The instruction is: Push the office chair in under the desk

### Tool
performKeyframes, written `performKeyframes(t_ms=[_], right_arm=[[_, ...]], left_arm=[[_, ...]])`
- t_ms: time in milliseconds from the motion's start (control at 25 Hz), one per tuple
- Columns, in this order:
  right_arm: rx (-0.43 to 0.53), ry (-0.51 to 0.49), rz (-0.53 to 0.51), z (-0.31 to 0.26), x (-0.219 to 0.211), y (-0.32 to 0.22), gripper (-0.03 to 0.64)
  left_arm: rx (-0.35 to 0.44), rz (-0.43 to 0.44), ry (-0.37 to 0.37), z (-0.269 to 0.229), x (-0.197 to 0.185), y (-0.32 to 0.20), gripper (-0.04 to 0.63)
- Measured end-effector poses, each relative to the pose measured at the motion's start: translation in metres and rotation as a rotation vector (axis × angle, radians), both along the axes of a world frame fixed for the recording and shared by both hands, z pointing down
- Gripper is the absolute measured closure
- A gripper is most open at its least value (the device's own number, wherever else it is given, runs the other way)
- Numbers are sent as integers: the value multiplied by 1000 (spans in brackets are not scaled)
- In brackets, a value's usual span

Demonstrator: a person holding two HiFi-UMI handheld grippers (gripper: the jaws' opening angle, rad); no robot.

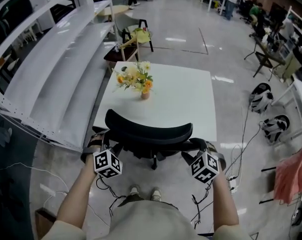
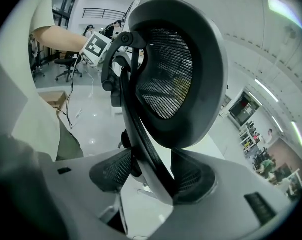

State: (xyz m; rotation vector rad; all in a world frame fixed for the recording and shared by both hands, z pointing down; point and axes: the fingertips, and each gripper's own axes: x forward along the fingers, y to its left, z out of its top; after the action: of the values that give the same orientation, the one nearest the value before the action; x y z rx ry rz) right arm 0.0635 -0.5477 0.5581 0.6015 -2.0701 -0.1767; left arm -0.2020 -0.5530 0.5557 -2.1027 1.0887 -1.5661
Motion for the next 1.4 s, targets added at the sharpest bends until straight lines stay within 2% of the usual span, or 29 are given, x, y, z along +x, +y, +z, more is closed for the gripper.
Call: performKeyframes(t_ms=[240, 520, 720, 880, 1000, 1200, 1400], right_arm=[[34, 15, 49, 2, -4, -1, 354], [-6, 32, 99, 1, -1, 2, 359], [-11, -45, 170, -19, -4, 9, 386], [-18, -158, 273, -43, -4, 16, 466], [1, -242, 331, -67, -5, 20, 477], [112, -383, 382, -122, -12, 23, 511], [195, -533, 444, -184, -19, 25, 532]], left_arm=[[14, 20, -1, 0, -5, 2, 330], [-13, 38, 7, -2, -3, 6, 342], [-35, 54, 45, -12, -3, 13, 345], [-10, 66, 128, -32, -3, 19, 362], [36, 59, 189, -54, -8, 22, 377], [107, 52, 358, -109, -11, 28, 418], [211, 59, 524, -176, -7, 30, 457]])
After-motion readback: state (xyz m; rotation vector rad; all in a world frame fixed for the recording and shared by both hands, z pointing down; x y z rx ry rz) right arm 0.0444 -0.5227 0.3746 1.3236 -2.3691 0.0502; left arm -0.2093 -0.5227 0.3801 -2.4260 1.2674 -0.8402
